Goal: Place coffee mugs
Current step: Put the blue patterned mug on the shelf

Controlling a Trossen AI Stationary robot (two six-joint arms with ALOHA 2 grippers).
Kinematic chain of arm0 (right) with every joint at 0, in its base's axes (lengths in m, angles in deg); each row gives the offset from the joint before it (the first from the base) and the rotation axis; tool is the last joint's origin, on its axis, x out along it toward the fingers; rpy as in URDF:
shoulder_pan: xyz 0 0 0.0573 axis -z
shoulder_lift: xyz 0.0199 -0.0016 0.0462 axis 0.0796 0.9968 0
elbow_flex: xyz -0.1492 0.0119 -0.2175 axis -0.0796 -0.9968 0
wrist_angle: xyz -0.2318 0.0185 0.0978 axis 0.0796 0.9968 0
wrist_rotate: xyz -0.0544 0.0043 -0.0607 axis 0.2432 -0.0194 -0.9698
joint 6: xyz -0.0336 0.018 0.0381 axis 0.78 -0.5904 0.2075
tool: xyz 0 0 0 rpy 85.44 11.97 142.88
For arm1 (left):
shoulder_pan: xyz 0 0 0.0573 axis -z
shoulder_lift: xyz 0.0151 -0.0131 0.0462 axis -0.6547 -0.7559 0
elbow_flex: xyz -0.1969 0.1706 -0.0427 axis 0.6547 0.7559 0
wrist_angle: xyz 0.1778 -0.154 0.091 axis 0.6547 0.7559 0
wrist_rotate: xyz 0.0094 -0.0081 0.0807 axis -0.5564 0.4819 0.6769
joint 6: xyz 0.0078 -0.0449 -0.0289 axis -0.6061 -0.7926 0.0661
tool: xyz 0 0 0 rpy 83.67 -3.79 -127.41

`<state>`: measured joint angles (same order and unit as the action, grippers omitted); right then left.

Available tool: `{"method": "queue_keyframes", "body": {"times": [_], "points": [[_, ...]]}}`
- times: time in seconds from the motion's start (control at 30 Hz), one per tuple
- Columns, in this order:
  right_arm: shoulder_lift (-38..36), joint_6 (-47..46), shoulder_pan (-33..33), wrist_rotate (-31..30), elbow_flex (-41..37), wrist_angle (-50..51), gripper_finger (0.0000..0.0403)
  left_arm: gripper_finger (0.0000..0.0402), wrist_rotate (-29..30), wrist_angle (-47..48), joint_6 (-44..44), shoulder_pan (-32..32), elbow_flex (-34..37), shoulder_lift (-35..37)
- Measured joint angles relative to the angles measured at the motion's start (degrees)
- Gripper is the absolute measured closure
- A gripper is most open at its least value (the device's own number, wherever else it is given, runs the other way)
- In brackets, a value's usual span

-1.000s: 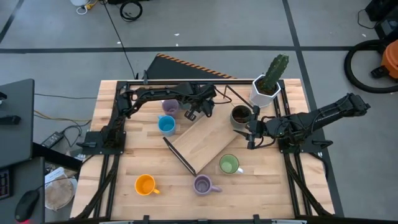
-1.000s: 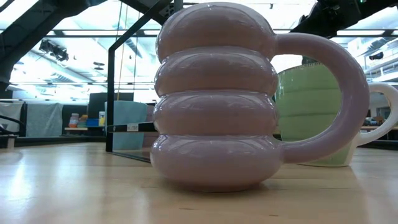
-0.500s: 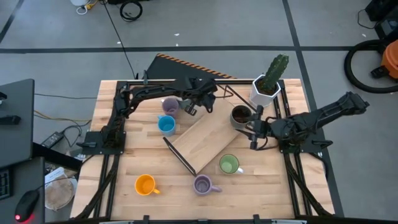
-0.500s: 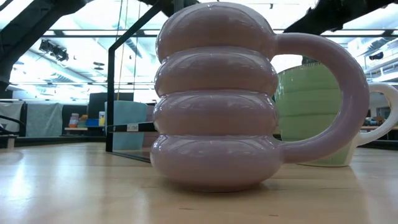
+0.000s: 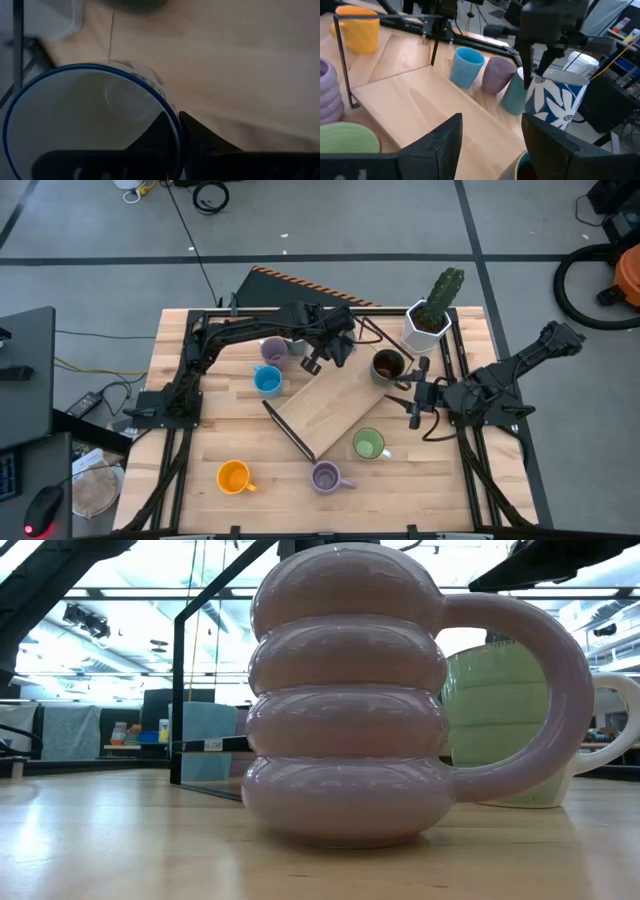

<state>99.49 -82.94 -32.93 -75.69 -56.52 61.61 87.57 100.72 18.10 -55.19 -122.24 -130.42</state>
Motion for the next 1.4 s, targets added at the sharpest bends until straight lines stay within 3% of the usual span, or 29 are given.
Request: {"method": "queue_keyframes", "body": {"times": [0.33, 0.63, 1.4], "points": [[0.02, 0.39, -1.40, -2.86, 0.00, 0.03, 0.0193, 0.0369, -4.35, -7.85, -1.07, -0.13, 0.93, -1.14], [-0.40, 0.39, -2.42, -4.08, 0.00, -0.14, 0.0193, 0.0369, -4.34, -10.12, -2.11, 0.38, 5.36, -1.97], [-0.50, 0.22, -2.38, -4.01, -0.03, 0.14, 0.0192, 0.0368, -4.37, -14.38, -1.64, 0.61, 5.60, -4.66]]}}
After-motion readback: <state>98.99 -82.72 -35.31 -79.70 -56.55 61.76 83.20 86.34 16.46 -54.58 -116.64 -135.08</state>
